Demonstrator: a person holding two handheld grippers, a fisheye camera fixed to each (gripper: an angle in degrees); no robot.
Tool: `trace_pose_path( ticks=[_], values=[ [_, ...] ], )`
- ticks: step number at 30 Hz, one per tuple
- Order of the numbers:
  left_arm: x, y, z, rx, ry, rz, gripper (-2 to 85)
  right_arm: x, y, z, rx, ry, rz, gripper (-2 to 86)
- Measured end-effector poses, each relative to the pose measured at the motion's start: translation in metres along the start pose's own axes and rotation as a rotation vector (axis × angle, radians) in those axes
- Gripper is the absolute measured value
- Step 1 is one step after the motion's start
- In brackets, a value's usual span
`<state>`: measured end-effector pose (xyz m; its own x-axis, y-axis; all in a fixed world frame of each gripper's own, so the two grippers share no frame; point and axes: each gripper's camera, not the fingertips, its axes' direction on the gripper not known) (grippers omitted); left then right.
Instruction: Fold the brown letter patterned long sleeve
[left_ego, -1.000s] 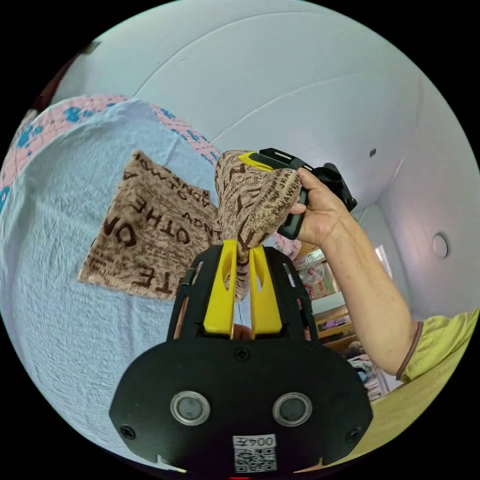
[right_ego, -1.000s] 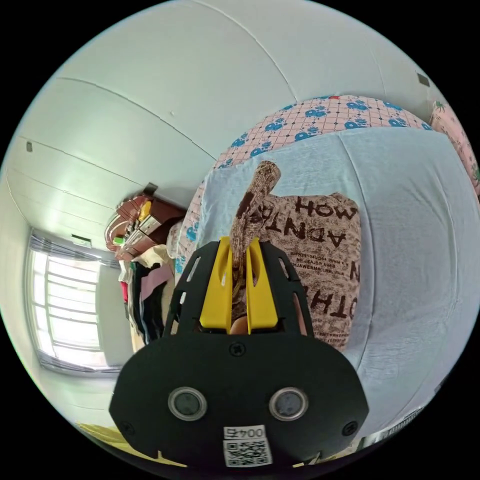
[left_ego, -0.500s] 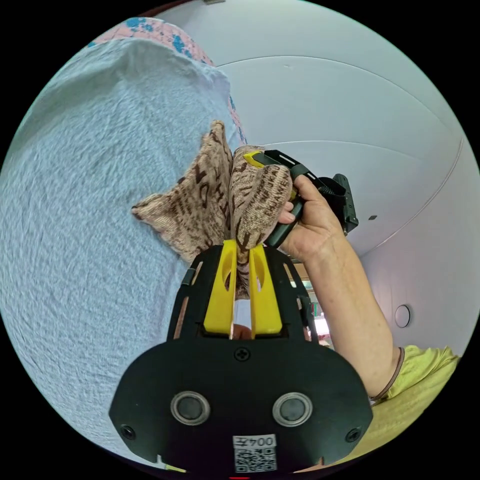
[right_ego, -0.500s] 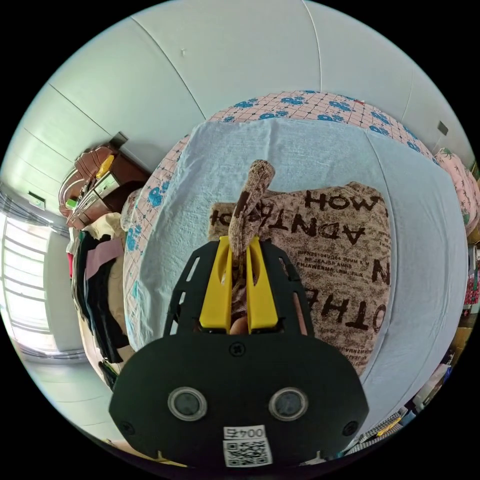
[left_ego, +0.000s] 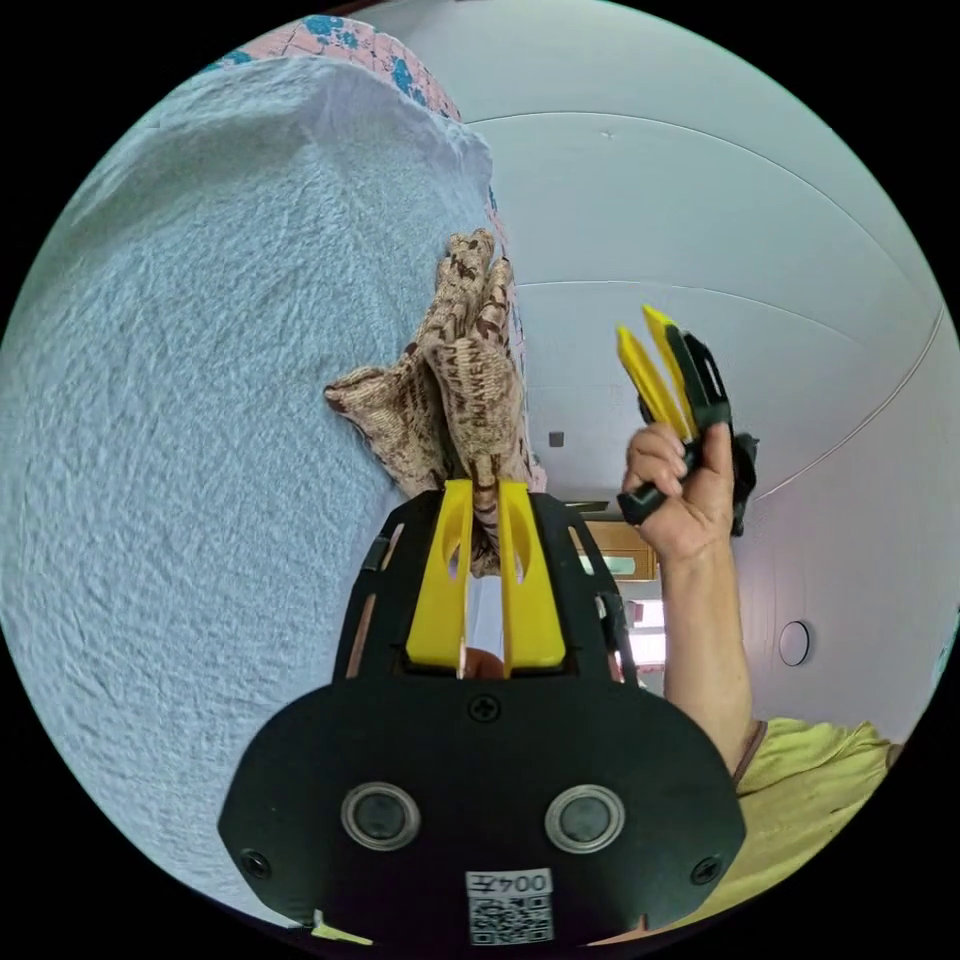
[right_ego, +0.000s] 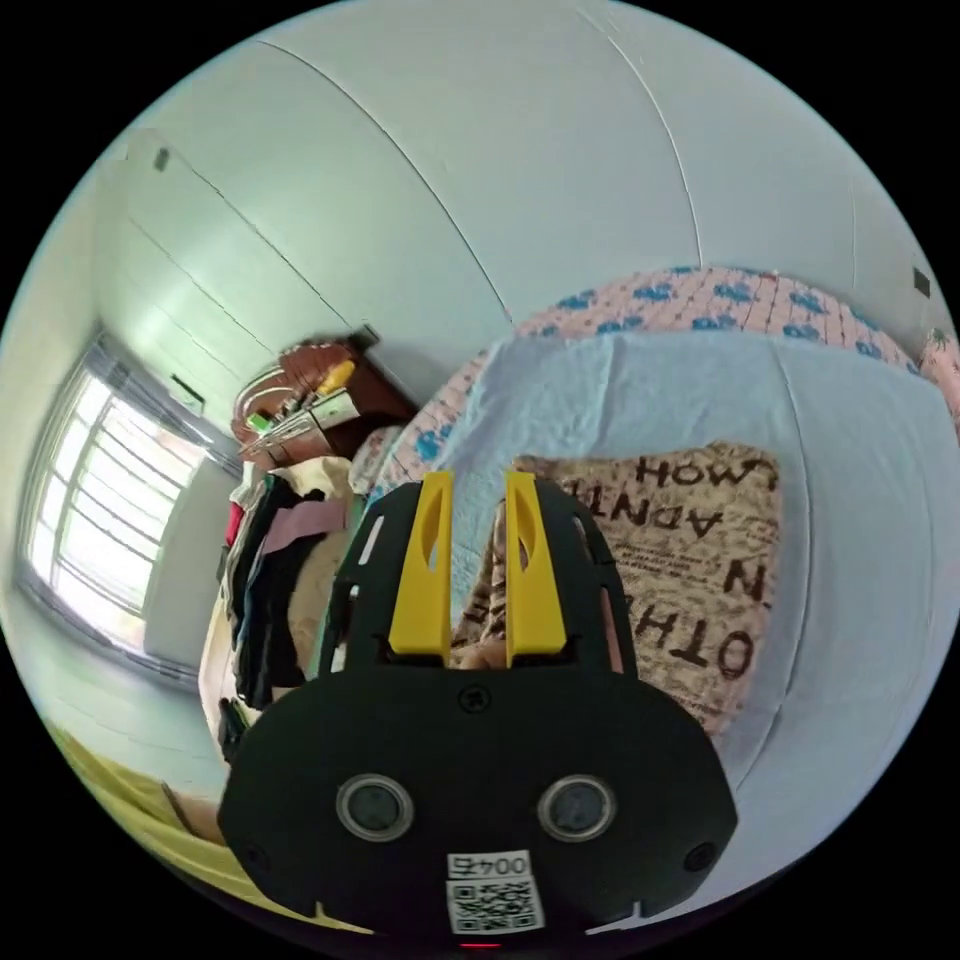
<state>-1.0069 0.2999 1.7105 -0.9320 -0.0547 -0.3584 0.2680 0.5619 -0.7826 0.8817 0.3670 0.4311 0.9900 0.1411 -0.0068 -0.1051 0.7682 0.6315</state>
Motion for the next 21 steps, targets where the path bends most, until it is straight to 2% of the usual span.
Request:
trace_pose_path(
  ticks=[4, 8, 11, 15, 21],
  values=[
    [0.019, -0.002, -0.025, -0.003, 0.001, 0.039, 1.9, 0.006, 0.048, -0.092, 0.157, 0.007, -0.095, 9.3],
    [0.066, -0.004, -0.053, 0.024, -0.126, 0.229, 2.0, 0.029, 0.142, -0.151, 0.226, 0.167, -0.108, 11.1],
    [0.095, -0.025, -0.049, 0.043, -0.216, 0.306, 3.2, 0.043, 0.207, -0.155, 0.159, 0.267, -0.057, 12.0],
    [0.127, -0.077, 0.001, -0.092, -0.332, 0.357, 6.3, 0.046, 0.268, -0.137, 0.073, 0.307, 0.006, 13.5],
    [0.139, -0.138, 0.082, -0.246, -0.434, 0.294, 8.4, 0.028, 0.287, -0.106, -0.020, 0.365, -0.087, 13.5]
  ],
)
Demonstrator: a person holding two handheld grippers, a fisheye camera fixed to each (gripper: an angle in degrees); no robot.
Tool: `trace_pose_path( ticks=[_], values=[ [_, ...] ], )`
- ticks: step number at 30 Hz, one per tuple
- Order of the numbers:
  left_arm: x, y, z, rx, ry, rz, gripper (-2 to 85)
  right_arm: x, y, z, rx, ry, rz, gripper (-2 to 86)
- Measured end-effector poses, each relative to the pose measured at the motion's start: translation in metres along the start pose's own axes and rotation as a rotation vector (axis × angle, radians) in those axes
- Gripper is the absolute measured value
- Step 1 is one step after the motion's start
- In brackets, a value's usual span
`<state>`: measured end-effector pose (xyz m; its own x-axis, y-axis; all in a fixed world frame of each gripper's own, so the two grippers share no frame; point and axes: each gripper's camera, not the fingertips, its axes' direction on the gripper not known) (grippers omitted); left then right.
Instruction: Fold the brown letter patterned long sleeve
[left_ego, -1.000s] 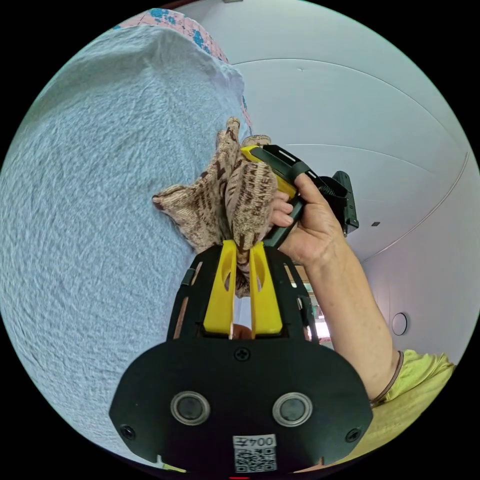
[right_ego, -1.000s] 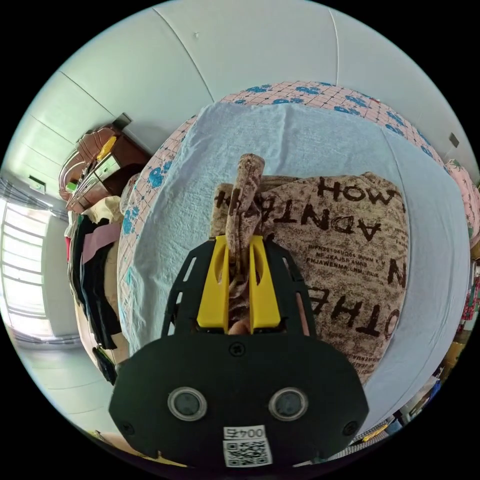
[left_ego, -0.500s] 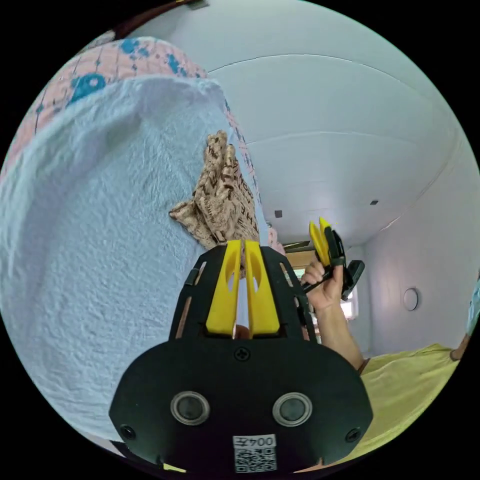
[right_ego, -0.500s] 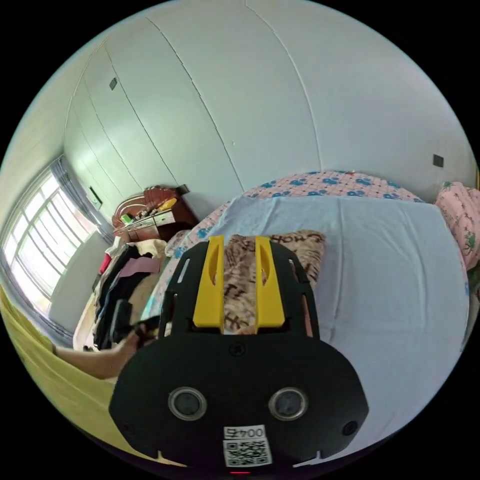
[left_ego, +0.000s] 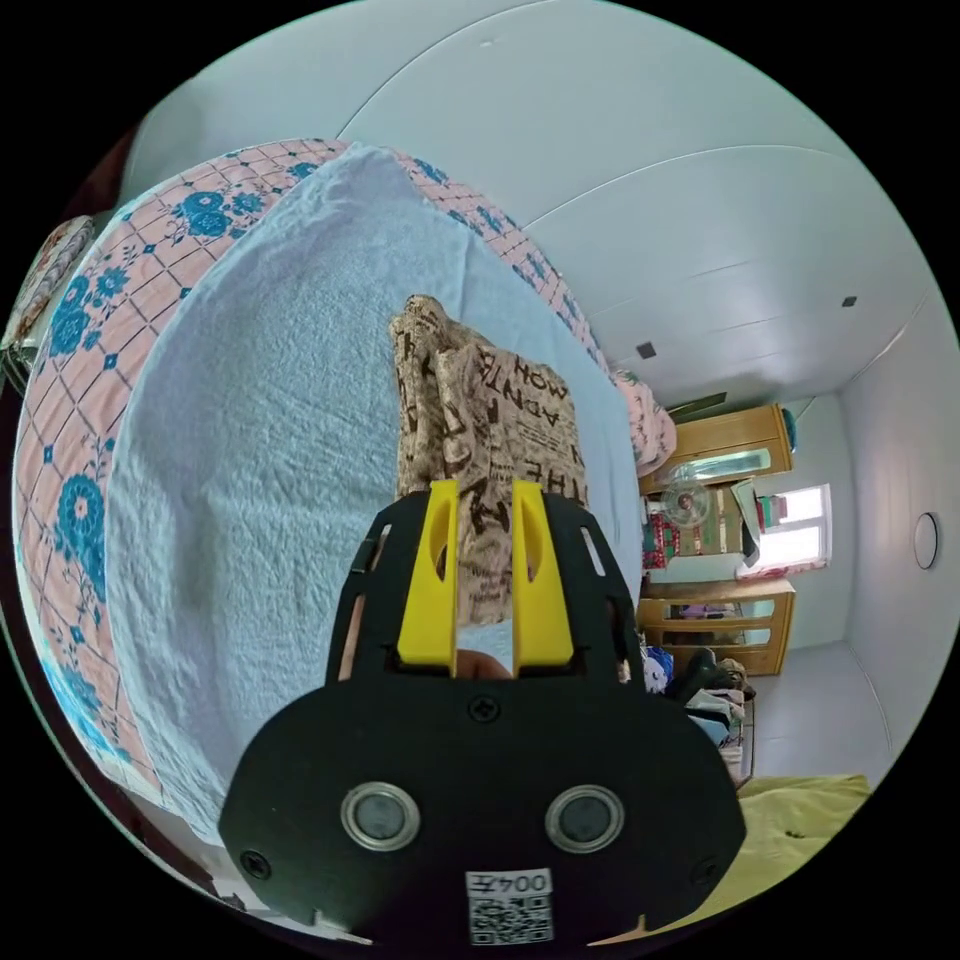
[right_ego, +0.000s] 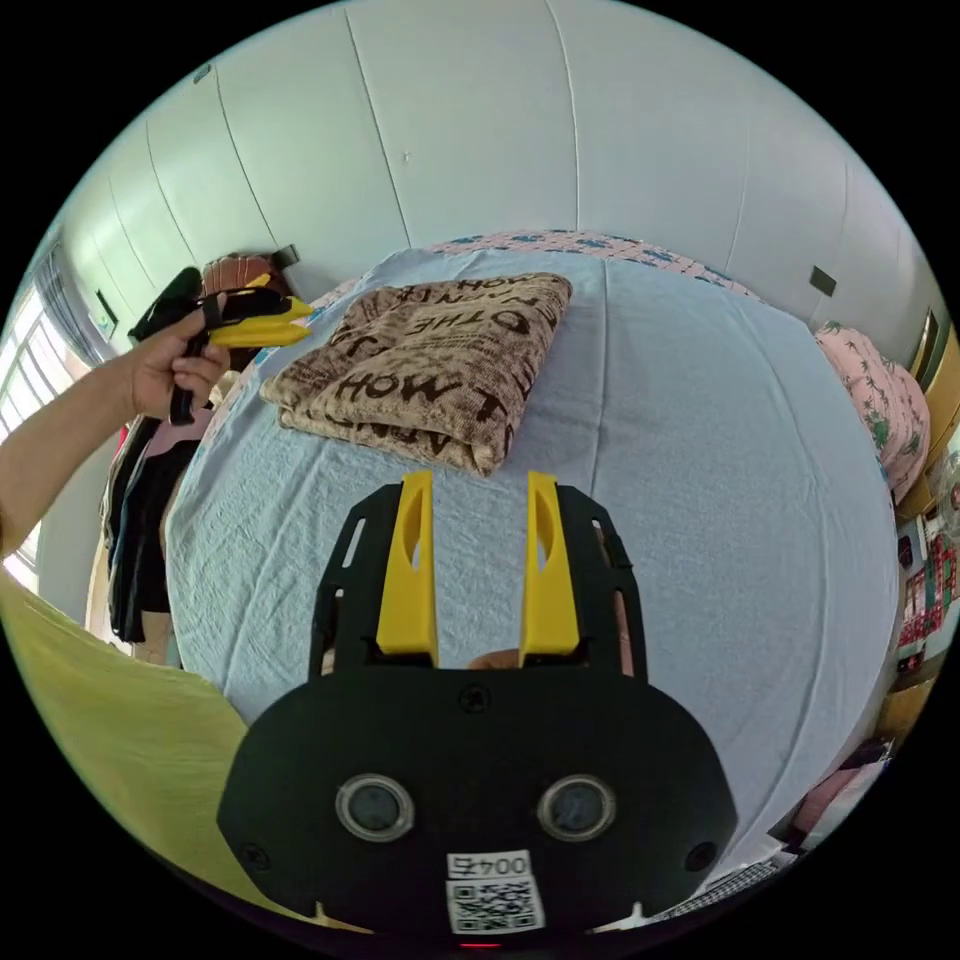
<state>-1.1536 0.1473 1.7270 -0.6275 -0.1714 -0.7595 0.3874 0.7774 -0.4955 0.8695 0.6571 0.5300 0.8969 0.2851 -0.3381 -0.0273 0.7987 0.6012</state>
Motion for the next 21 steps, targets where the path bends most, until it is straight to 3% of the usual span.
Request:
trace_pose_path(
  ticks=[12, 17, 21],
  values=[
    [0.043, -0.076, 0.083, -0.050, -0.191, -0.024, 9.2, -0.021, -0.011, 0.015, -0.050, 0.034, -0.006, 11.6],
    [0.052, -0.082, 0.111, -0.068, -0.243, -0.018, 5.0, -0.032, -0.016, 0.014, -0.072, 0.022, -0.018, 6.8],
    [0.065, -0.084, 0.124, -0.021, -0.357, 0.071, 2.7, -0.055, -0.016, -0.002, -0.042, 0.122, -0.204, 4.2]
  ],
)
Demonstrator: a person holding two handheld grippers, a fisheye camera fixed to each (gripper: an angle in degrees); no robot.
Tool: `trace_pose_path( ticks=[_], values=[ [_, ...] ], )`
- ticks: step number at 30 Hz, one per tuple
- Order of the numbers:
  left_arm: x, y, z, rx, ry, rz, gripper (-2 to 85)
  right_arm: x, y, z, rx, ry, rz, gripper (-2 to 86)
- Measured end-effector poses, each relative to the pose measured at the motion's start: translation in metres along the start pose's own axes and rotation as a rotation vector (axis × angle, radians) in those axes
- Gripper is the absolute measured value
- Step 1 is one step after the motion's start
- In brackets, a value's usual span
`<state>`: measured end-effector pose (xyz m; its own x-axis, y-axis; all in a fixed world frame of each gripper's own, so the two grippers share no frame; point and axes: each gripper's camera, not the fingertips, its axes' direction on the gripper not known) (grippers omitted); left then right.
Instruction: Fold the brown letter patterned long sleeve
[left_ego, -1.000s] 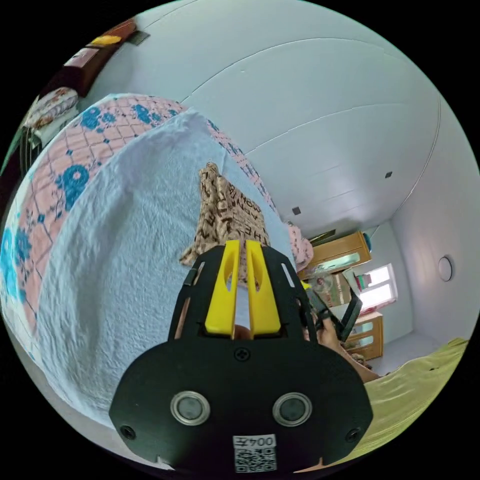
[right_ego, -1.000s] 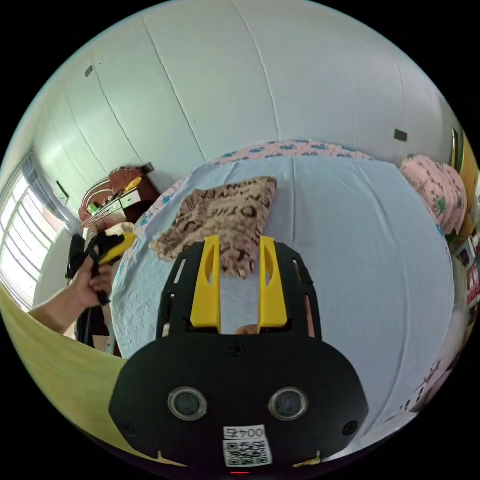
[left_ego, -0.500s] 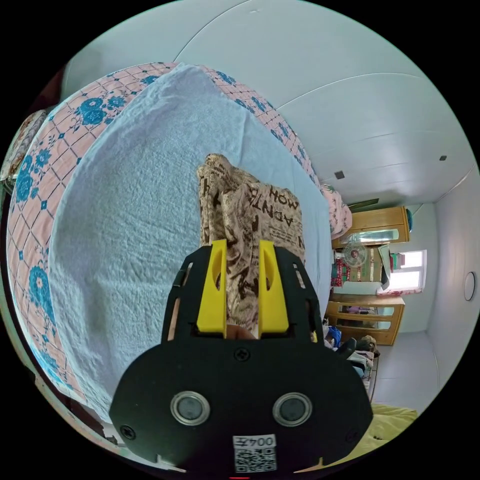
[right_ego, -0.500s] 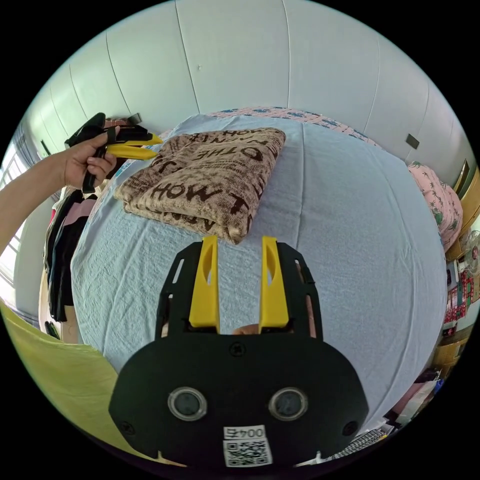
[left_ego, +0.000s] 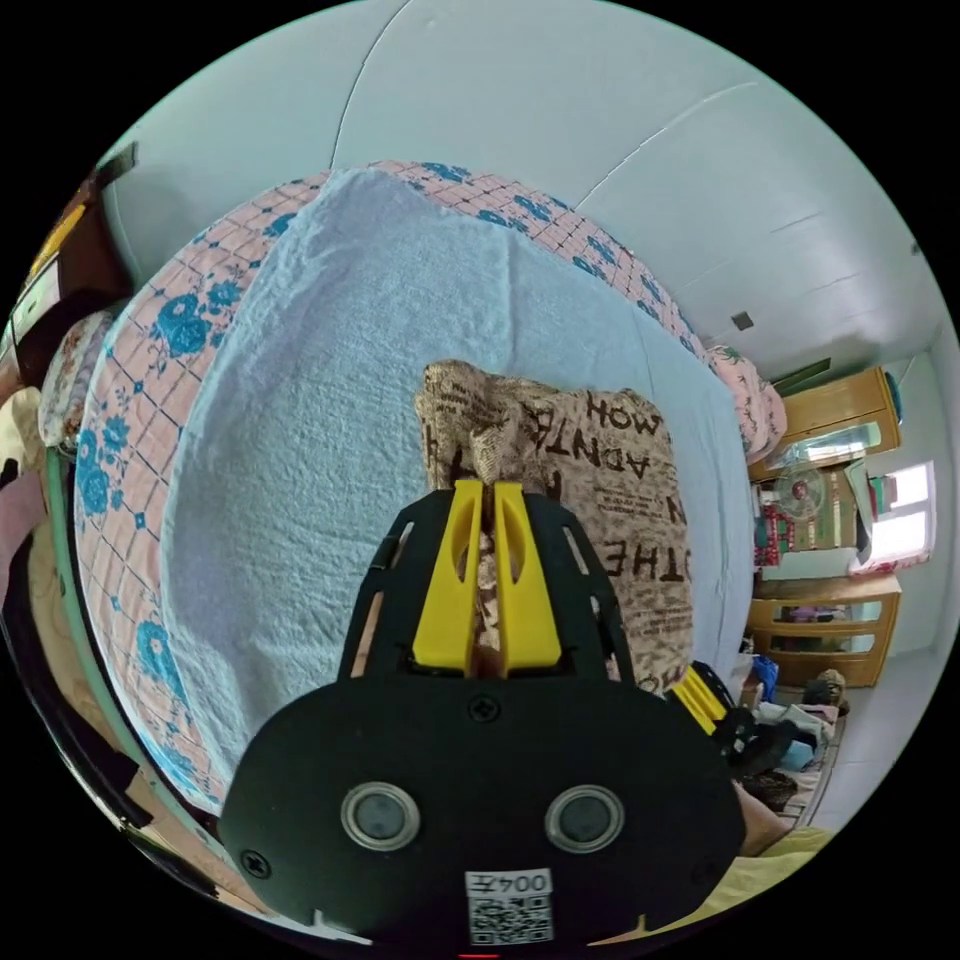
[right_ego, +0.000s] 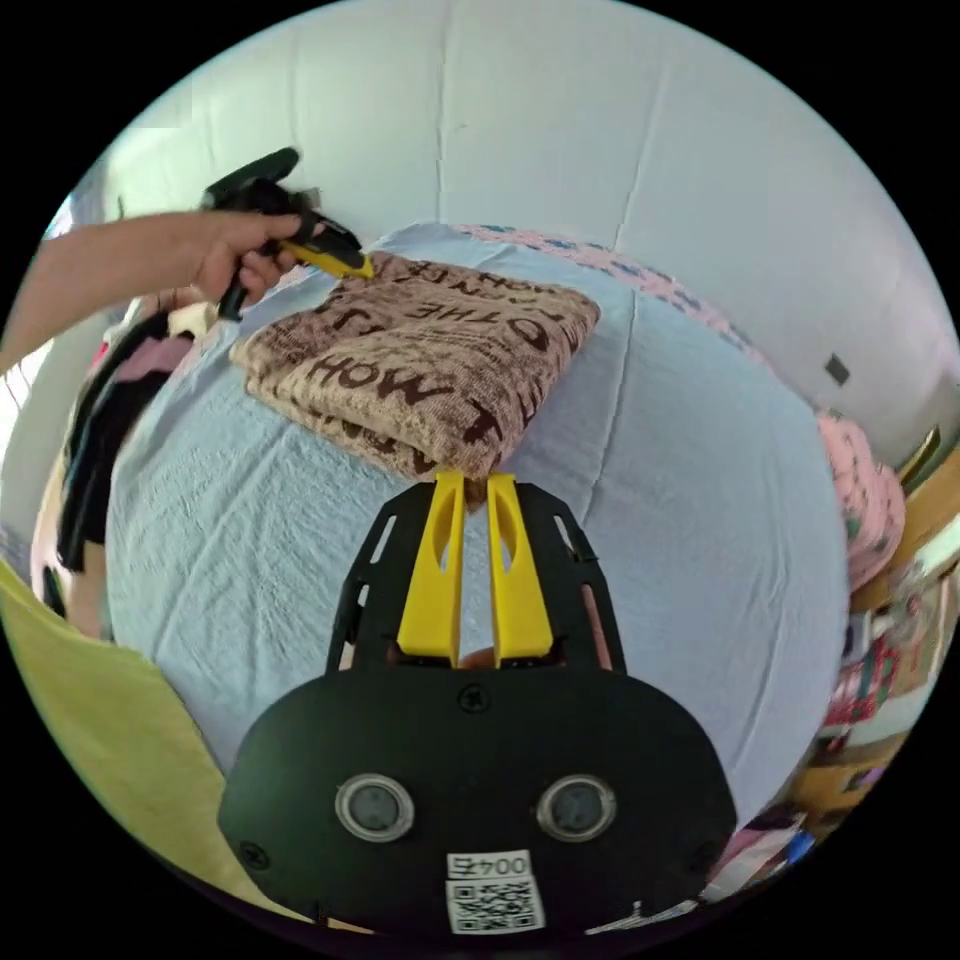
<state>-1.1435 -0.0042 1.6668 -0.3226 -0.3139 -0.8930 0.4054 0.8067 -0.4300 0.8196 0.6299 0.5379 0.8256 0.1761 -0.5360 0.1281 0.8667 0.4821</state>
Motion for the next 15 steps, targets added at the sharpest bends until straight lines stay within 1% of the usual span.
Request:
trace_pose_path(
  ticks=[1, 3, 5, 6, 10, 12, 15],
  values=[
    [0.000, 0.000, 0.001, 0.011, -0.013, 0.007, 2.6, -0.005, 0.001, -0.003, 0.009, 0.026, -0.049, 4.0],
    [-0.003, 0.000, 0.016, 0.003, -0.039, 0.011, 2.2, -0.027, 0.012, 0.001, -0.003, 0.151, -0.293, 3.9],
    [-0.008, 0.006, 0.030, -0.003, -0.015, -0.012, 2.1, -0.038, 0.021, 0.011, -0.022, 0.213, -0.423, 4.0],
    [-0.009, 0.011, 0.038, -0.002, -0.006, -0.018, 2.1, -0.040, 0.023, 0.013, -0.021, 0.227, -0.445, 4.0],
    [-0.011, 0.024, 0.045, 0.036, 0.058, -0.017, 2.4, -0.031, 0.020, 0.008, -0.015, 0.186, -0.410, 4.9],
    [-0.018, 0.035, 0.037, 0.089, 0.144, -0.036, 2.6, -0.019, 0.018, -0.004, -0.019, 0.125, -0.339, 5.9],
    [-0.027, 0.058, 0.015, 0.171, 0.243, -0.066, 2.1, -0.003, 0.022, -0.024, -0.029, 0.112, -0.256, 9.5]
  ],
)
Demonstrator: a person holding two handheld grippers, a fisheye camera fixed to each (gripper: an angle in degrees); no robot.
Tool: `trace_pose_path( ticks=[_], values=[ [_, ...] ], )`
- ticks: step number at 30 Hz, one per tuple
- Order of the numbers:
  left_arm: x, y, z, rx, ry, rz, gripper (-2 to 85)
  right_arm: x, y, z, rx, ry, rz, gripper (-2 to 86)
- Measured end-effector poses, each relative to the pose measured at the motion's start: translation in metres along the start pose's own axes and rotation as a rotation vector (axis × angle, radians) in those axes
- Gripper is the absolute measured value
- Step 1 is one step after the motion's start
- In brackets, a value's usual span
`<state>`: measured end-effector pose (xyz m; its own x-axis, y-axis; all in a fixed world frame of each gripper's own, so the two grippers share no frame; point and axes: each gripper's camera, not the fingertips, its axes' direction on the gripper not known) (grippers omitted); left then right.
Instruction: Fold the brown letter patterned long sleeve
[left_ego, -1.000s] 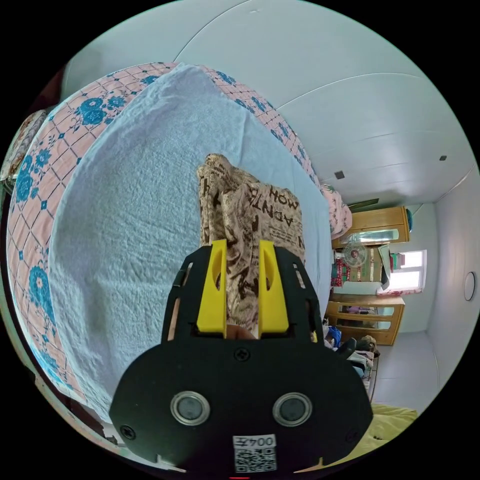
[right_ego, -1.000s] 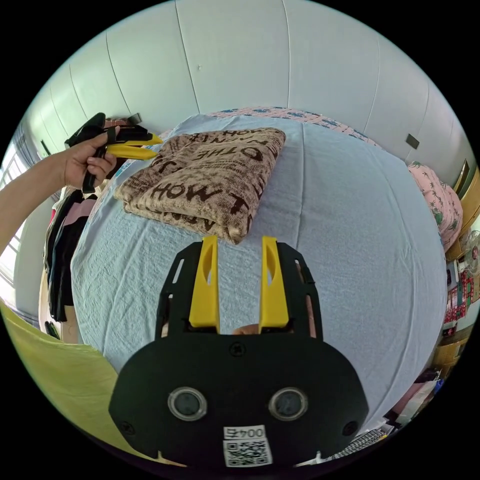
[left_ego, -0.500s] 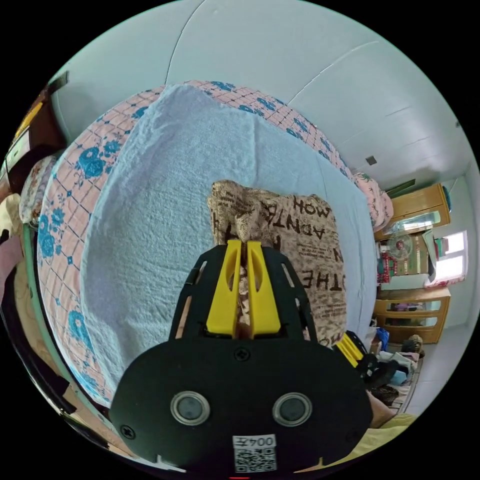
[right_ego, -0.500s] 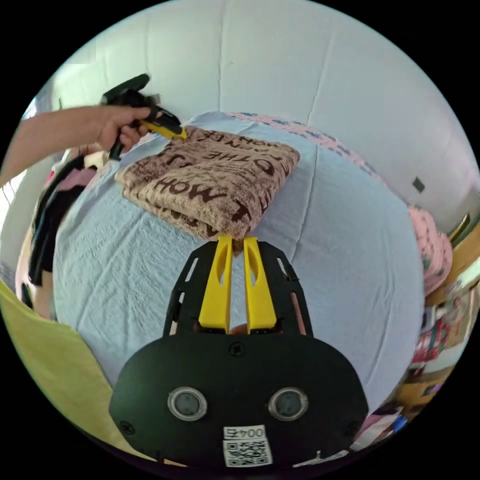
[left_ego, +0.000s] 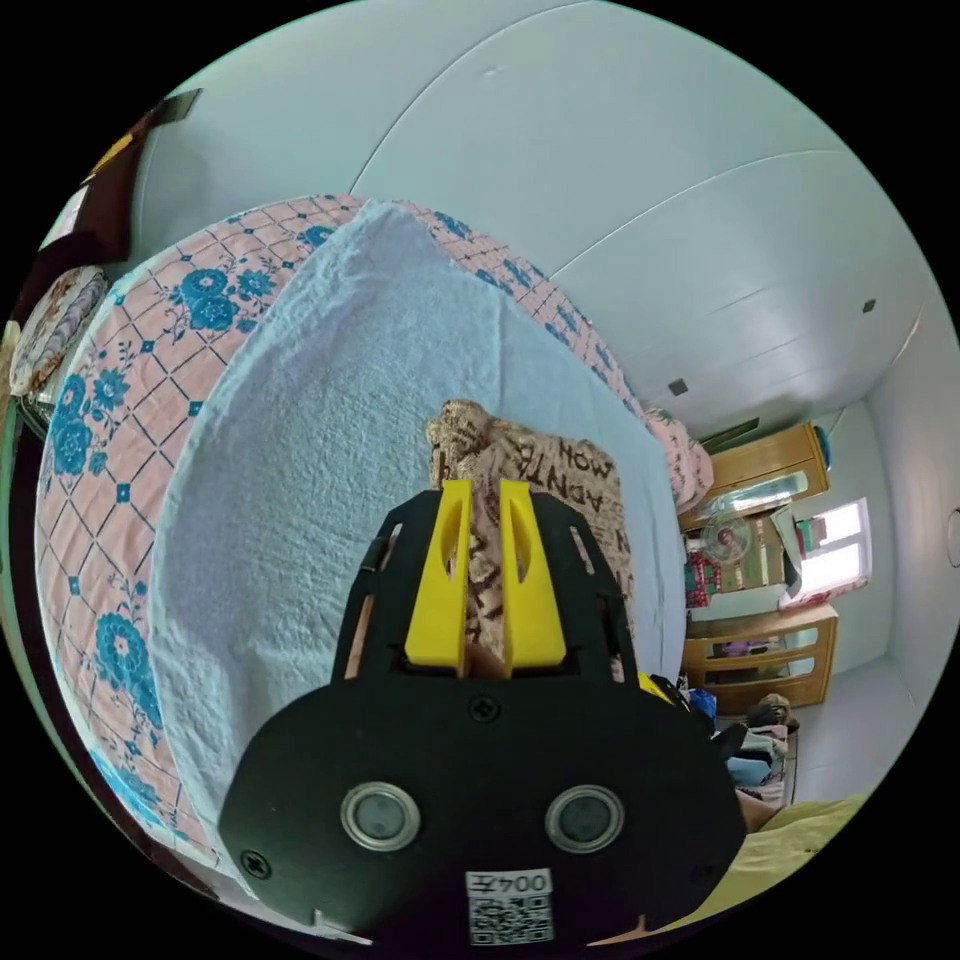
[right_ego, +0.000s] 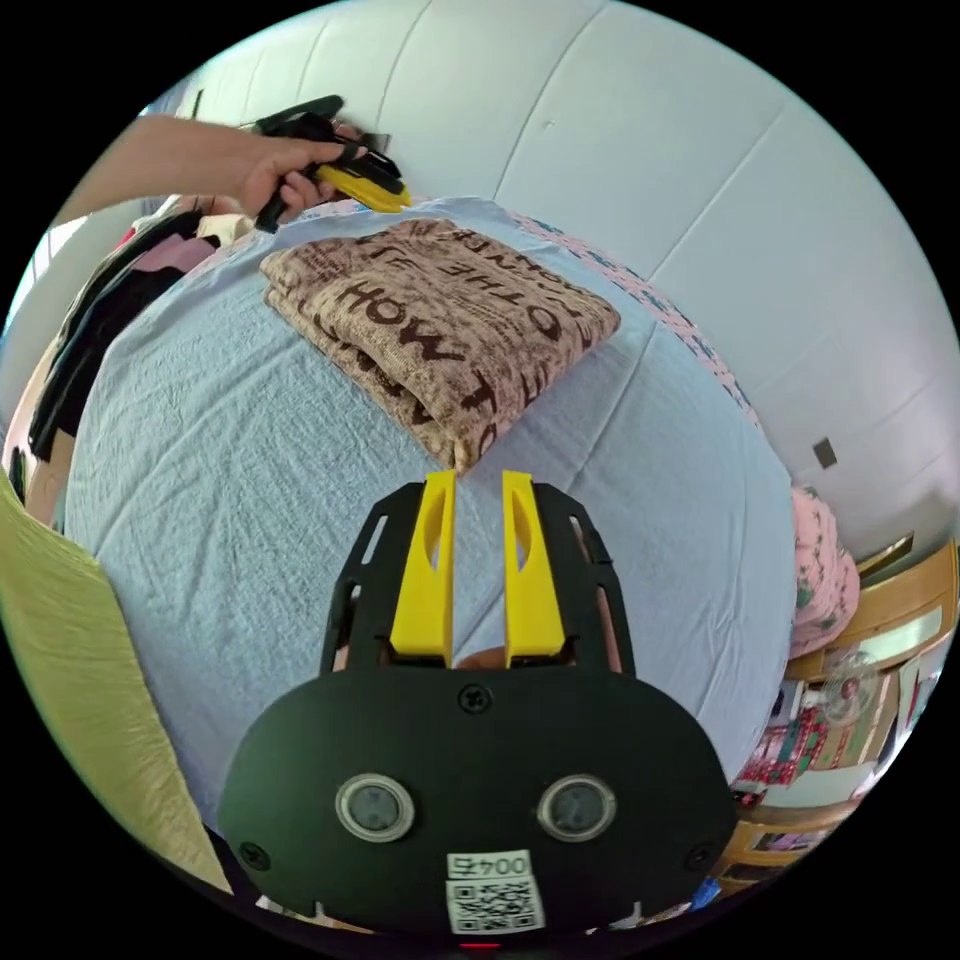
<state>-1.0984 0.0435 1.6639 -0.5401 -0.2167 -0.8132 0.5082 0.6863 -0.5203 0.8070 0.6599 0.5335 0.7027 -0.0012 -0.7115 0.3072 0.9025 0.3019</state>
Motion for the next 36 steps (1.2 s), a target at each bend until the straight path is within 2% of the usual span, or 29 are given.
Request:
trace_pose_path(
  ticks=[3, 5, 9, 12, 14, 17, 22, 25, 28, 31, 33, 36],
  values=[
    [0.020, 0.033, -0.021, 0.034, 0.022, 0.065, 1.3, 0.016, 0.012, -0.018, 0.006, -0.049, 0.099, 10.6],
    [0.041, 0.063, -0.014, -0.004, 0.033, 0.139, 0.8, 0.023, 0.015, -0.025, 0.023, -0.073, 0.145, 11.0],
    [0.081, 0.134, 0.031, -0.096, -0.093, 0.354, 0.4, 0.029, 0.000, -0.023, 0.022, -0.025, 0.136, 10.5],
    [0.085, 0.166, 0.066, -0.160, -0.226, 0.452, 0.4, 0.036, -0.015, -0.022, 0.037, 0.038, 0.107, 3.6],
    [0.075, 0.180, 0.082, -0.187, -0.266, 0.498, 0.4, 0.045, -0.020, -0.018, 0.020, 0.045, 0.080, 2.2],
    [0.055, 0.187, 0.091, -0.174, -0.162, 0.417, 0.4, 0.068, -0.011, 0.001, -0.063, 0.042, 0.065, 2.0],
    [0.060, 0.207, 0.097, -0.176, -0.128, 0.413, 0.3, 0.128, 0.001, -0.027, -0.022, -0.113, 0.172, 4.4],
    [0.081, 0.225, 0.079, -0.083, -0.129, 0.458, 0.3, 0.177, 0.023, -0.051, 0.039, -0.209, 0.317, 7.1],
    [0.112, 0.240, 0.088, -0.072, -0.078, 0.556, 0.4, 0.222, 0.041, -0.055, 0.077, -0.330, 0.469, 8.8],
    [0.149, 0.257, 0.127, -0.122, -0.150, 0.723, 0.7, 0.266, 0.046, -0.043, 0.070, -0.458, 0.624, 11.4],
    [0.170, 0.269, 0.160, -0.156, -0.222, 0.838, 0.8, 0.306, 0.052, -0.029, 0.109, -0.654, 0.795, 14.2],
    [0.182, 0.277, 0.192, -0.192, -0.264, 0.915, 1.0, 0.357, 0.051, -0.007, 0.152, -0.847, 0.945, 16.8]
  ],
)
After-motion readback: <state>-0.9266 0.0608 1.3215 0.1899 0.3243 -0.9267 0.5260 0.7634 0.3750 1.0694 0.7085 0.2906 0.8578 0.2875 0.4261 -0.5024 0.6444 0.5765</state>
